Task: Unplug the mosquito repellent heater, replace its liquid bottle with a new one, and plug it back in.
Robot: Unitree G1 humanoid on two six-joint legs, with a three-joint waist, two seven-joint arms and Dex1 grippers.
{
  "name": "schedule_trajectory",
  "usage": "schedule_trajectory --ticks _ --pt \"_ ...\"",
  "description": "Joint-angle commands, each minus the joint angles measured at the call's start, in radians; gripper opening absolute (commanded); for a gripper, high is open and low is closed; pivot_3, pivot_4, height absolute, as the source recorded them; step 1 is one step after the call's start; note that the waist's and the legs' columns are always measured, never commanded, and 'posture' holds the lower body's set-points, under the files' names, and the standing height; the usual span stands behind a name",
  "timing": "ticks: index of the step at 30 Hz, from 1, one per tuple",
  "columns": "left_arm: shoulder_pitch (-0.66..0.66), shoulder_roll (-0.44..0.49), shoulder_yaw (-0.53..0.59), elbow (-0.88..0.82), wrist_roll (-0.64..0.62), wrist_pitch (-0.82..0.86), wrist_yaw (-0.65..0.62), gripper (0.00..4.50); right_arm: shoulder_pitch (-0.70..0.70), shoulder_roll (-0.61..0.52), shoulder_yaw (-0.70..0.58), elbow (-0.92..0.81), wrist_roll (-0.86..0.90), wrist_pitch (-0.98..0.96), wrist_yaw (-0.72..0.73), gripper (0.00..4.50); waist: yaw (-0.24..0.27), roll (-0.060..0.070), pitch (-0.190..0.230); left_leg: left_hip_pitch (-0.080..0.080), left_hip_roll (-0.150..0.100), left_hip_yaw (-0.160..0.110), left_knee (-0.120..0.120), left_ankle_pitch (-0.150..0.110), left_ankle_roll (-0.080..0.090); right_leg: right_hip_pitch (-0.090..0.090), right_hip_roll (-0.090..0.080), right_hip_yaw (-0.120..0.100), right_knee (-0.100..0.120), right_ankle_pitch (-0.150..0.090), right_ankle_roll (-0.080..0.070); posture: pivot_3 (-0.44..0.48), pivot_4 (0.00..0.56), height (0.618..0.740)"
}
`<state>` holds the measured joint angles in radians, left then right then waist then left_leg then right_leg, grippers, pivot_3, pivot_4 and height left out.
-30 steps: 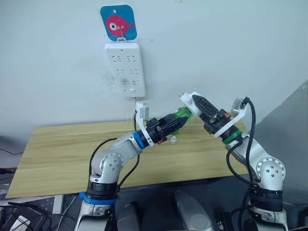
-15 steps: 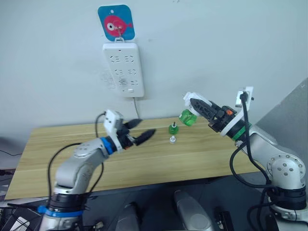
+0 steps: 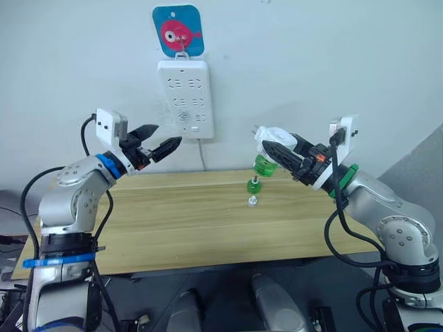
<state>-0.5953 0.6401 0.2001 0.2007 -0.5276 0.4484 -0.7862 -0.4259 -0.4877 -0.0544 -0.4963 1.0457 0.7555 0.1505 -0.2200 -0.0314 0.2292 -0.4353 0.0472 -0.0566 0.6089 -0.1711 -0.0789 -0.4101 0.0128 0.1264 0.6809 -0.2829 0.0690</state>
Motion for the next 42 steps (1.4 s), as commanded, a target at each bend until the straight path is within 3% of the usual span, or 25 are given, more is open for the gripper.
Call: schedule_trajectory --ticks 1,10,18,28,35,42 --pt "-0.082 -0.006 -0.016 0.085 0.030 -0.050 -0.054 4.50 -0.026 0.001 -0.012 -0.044 0.001 0.004 0.021 3.05 0.000 0.000 0.000 0.000 0.000 0.000 0.000 0.000 0.000 0.000 0.000 0.000 0.000 0.000 0.000 -0.250 0.183 0.733" --pt "-0.236 -0.051 -0.061 0.309 0.112 -0.165 -0.140 4.50 -0.020 0.012 -0.010 -0.073 0.008 0.032 0.027 3.05 -0.001 0.000 0.000 0.000 0.000 -0.001 0.000 0.000 0.000 0.000 0.000 0.000 0.001 0.000 0.000 -0.262 0.191 0.733" --pt "-0.321 -0.082 -0.075 0.407 0.134 -0.208 -0.226 4.50 -0.029 0.030 0.005 -0.080 -0.018 0.040 0.032 3.05 -0.001 0.000 0.000 0.000 0.000 -0.001 0.000 0.000 0.000 0.000 0.000 0.000 0.001 0.000 0.000 -0.274 0.201 0.733" --pt "-0.364 -0.101 -0.079 0.471 0.168 -0.247 -0.259 1.60 -0.100 0.084 0.053 -0.039 -0.082 0.031 0.038 3.05 0.001 0.000 0.000 0.000 0.000 -0.002 0.000 0.000 0.000 0.001 0.000 -0.001 0.001 0.000 0.000 -0.272 0.202 0.733" --pt "-0.364 -0.089 -0.070 0.481 0.187 -0.248 -0.261 1.35 -0.213 0.099 0.195 0.044 -0.343 -0.029 0.065 3.05 0.000 0.000 0.000 0.000 -0.001 -0.001 0.006 0.001 0.001 0.004 0.000 0.001 0.001 0.003 0.002 -0.274 0.206 0.733" --pt "-0.353 -0.067 -0.068 0.464 0.192 -0.219 -0.264 1.35 -0.307 0.193 0.285 0.209 -0.540 -0.100 0.090 3.05 -0.002 0.000 0.000 0.001 -0.001 -0.001 0.005 0.002 0.002 0.004 0.000 0.000 0.001 0.004 0.002 -0.257 0.206 0.733"
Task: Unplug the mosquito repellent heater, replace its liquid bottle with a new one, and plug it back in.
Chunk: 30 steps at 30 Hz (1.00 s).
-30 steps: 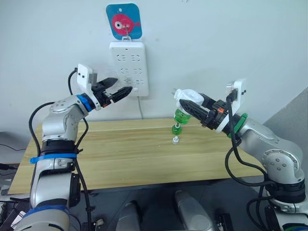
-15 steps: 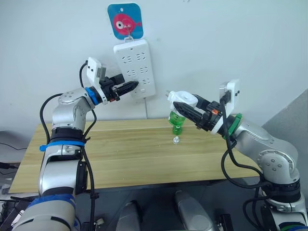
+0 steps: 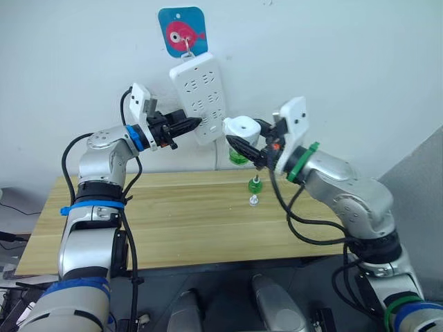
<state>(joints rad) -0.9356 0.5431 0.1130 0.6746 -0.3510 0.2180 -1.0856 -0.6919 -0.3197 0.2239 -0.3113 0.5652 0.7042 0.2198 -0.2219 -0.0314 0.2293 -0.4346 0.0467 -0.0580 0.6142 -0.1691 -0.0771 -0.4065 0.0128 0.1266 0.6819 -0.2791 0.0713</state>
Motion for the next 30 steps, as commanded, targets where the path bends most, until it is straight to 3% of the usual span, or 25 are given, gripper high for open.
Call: schedule_trajectory --ticks 1,12,30 --pt "-0.011 0.032 0.020 -0.012 0.014 0.014 0.035 1.35 -0.051 0.037 0.011 0.046 -0.078 -0.057 0.029 3.05 0.000 0.000 0.000 0.000 0.000 0.000 0.000 0.000 0.000 0.000 0.000 0.000 0.000 0.000 0.000 -0.254 0.205 0.733" --pt "0.010 0.040 0.030 -0.047 0.008 0.034 0.046 1.35 -0.115 0.149 0.001 0.218 -0.235 -0.149 0.055 3.05 -0.001 0.000 0.000 0.000 0.000 0.000 0.000 0.000 0.000 0.000 0.000 0.000 0.001 0.001 0.000 -0.230 0.199 0.733" --pt "0.012 0.039 0.027 -0.061 0.005 0.042 0.045 1.35 -0.112 0.200 -0.012 0.218 -0.336 -0.175 0.092 3.04 -0.003 0.000 0.000 0.000 0.000 0.000 0.000 0.000 0.000 0.000 0.000 -0.001 0.001 0.001 0.000 -0.239 0.196 0.733"
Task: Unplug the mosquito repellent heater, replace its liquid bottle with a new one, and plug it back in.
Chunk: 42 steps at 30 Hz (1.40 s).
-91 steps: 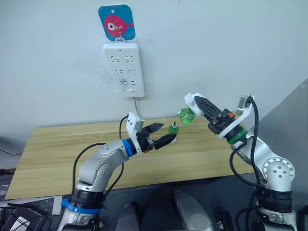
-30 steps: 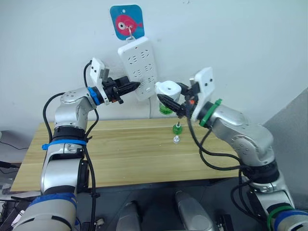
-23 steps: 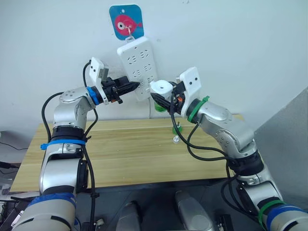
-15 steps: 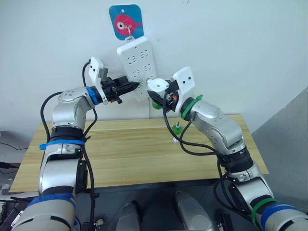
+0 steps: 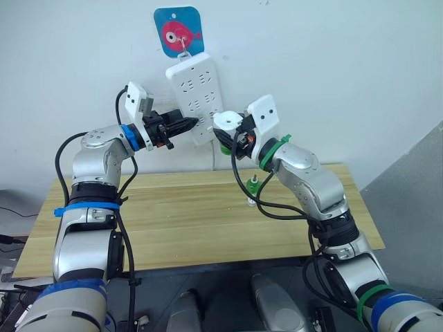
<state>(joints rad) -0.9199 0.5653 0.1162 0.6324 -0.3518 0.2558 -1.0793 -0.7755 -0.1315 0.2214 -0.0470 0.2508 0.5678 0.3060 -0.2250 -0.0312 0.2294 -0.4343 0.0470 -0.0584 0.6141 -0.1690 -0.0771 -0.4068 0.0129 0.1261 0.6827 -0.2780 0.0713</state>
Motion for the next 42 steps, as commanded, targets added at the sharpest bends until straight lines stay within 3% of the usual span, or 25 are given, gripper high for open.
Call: schedule_trajectory --ticks 1,15,22,28,31,32,35,42 --pt "-0.003 0.017 0.023 -0.020 0.006 0.005 0.038 1.35 -0.030 0.013 -0.007 -0.044 -0.028 -0.040 0.008 3.04 0.000 0.000 0.000 0.000 0.000 0.000 0.000 0.000 0.000 0.000 0.000 0.000 0.000 0.000 0.000 -0.239 0.196 0.733" --pt "0.006 0.004 0.017 -0.050 -0.008 0.052 0.016 1.33 -0.127 0.085 -0.014 0.149 -0.094 -0.063 0.019 3.04 -0.021 0.000 0.000 0.001 0.000 0.000 0.000 0.000 0.000 0.000 0.000 0.000 0.000 0.001 0.000 -0.244 0.201 0.733" --pt "0.011 -0.004 0.026 -0.076 -0.019 0.087 0.012 1.33 -0.181 0.114 -0.029 0.305 -0.110 -0.151 0.038 3.03 -0.032 0.000 0.000 0.002 0.000 0.000 0.000 0.004 0.006 0.000 0.001 0.000 0.000 0.006 0.001 -0.239 0.197 0.733" --pt "0.010 -0.003 0.032 -0.067 -0.004 0.079 0.024 1.33 -0.195 0.134 -0.032 0.343 -0.110 -0.165 0.053 3.03 -0.045 0.000 0.000 0.002 0.000 0.000 -0.002 0.009 0.014 0.000 0.001 0.000 0.000 0.010 -0.003 -0.240 0.203 0.733" --pt "0.002 0.004 0.037 -0.035 0.018 0.043 0.040 1.33 -0.189 0.125 -0.065 0.312 -0.093 -0.162 0.052 3.03 -0.046 0.000 0.000 0.002 0.000 0.000 -0.002 0.010 0.015 0.000 0.001 -0.001 0.000 0.010 -0.003 -0.241 0.206 0.733" --pt "-0.001 0.006 0.039 -0.024 0.023 0.032 0.045 1.33 -0.184 0.117 -0.071 0.299 -0.091 -0.156 0.057 3.77 -0.043 0.000 0.000 0.002 0.000 0.000 -0.002 0.010 0.015 0.000 0.001 -0.001 0.000 0.010 -0.003 -0.239 0.207 0.733" --pt "-0.014 0.014 0.046 0.015 0.044 -0.009 0.065 1.33 -0.154 0.079 -0.069 0.226 -0.093 -0.115 0.087 4.50 -0.031 0.000 0.000 0.001 0.000 0.000 -0.003 0.010 0.015 0.000 0.000 -0.002 -0.002 0.010 -0.002 -0.236 0.208 0.733" --pt "-0.051 0.050 0.070 0.113 0.065 -0.096 0.148 1.33 0.013 -0.037 -0.037 -0.143 -0.018 0.088 0.189 4.50 -0.022 0.000 0.000 0.000 -0.001 0.001 -0.005 0.010 0.014 -0.001 -0.001 -0.001 -0.002 0.009 0.000 -0.225 0.215 0.733"
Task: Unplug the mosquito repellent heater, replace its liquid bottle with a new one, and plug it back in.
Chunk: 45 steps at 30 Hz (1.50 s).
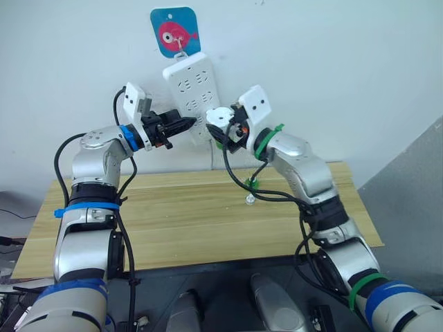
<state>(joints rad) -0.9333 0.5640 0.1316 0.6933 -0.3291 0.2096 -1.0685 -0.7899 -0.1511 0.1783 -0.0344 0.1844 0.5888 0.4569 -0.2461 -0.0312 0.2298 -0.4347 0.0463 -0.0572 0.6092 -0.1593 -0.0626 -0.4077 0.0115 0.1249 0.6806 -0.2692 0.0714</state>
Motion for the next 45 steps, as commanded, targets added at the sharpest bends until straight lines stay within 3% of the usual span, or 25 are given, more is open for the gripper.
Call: schedule_trajectory --ticks 1,7,12,18,24,27,31,37,45 --pt "-0.043 0.055 0.057 0.065 0.045 -0.064 0.151 1.33 0.040 -0.024 0.010 -0.189 0.056 0.087 0.041 4.50 -0.002 0.000 0.000 0.001 0.000 0.000 0.000 0.000 0.000 0.000 0.000 0.000 0.000 0.001 -0.001 -0.225 0.215 0.733" --pt "-0.029 0.092 0.042 0.072 0.084 -0.140 0.188 3.31 0.091 -0.037 0.012 -0.327 0.116 0.183 0.053 4.50 -0.010 0.000 0.001 0.002 0.002 -0.002 -0.001 0.001 0.001 -0.002 0.003 0.001 0.001 0.002 -0.004 -0.211 0.222 0.733" --pt "0.007 0.132 0.051 0.046 0.093 -0.159 0.203 4.48 0.110 -0.046 0.025 -0.369 0.141 0.209 0.061 4.50 -0.010 0.001 0.002 0.002 0.002 -0.001 -0.001 0.001 0.001 -0.003 0.003 0.001 0.001 0.003 -0.005 -0.206 0.221 0.733" --pt "0.178 0.187 0.107 -0.156 0.042 -0.093 0.198 4.48 0.117 -0.073 0.044 -0.402 0.160 0.202 0.095 4.50 -0.041 0.001 0.002 0.002 0.004 0.001 -0.005 0.001 0.002 -0.008 0.004 0.002 0.002 0.004 -0.007 -0.198 0.216 0.733" --pt "0.578 0.189 0.239 -0.666 -0.114 0.132 0.227 4.48 0.135 -0.102 0.052 -0.420 0.173 0.178 0.124 4.50 -0.016 0.000 0.001 0.001 0.007 0.004 -0.018 0.000 0.000 -0.015 0.004 0.001 0.001 0.002 -0.007 -0.145 0.212 0.733" --pt "0.789 0.137 0.305 -0.933 -0.186 0.205 0.292 4.50 0.146 -0.110 0.055 -0.423 0.173 0.165 0.134 3.73 0.024 0.000 0.001 -0.002 0.008 0.002 -0.018 -0.003 -0.004 -0.016 0.004 -0.001 0.000 0.001 -0.010 -0.123 0.209 0.733" --pt "1.055 0.034 0.306 -1.241 -0.205 0.206 0.368 4.50 0.149 -0.123 0.071 -0.417 0.171 0.137 0.167 2.27 0.064 -0.001 0.001 -0.003 0.006 0.004 -0.016 -0.008 -0.013 -0.015 0.001 0.001 -0.002 -0.002 -0.009 -0.105 0.208 0.733" --pt "1.213 -0.056 0.256 -1.430 -0.176 0.149 0.435 4.50 0.121 -0.104 0.085 -0.352 0.128 0.099 0.139 0.12 0.111 -0.002 0.001 -0.001 0.003 0.004 -0.012 -0.008 -0.013 -0.012 -0.001 0.000 -0.002 -0.011 -0.010 -0.090 0.205 0.733" --pt "1.199 -0.080 0.186 -1.477 -0.148 0.134 0.503 4.50 0.082 -0.049 0.086 -0.229 0.061 0.056 0.067 0.04 0.108 -0.002 0.001 -0.001 0.003 0.007 -0.004 -0.008 -0.013 -0.011 -0.001 0.002 -0.001 -0.013 -0.015 -0.091 0.214 0.733"
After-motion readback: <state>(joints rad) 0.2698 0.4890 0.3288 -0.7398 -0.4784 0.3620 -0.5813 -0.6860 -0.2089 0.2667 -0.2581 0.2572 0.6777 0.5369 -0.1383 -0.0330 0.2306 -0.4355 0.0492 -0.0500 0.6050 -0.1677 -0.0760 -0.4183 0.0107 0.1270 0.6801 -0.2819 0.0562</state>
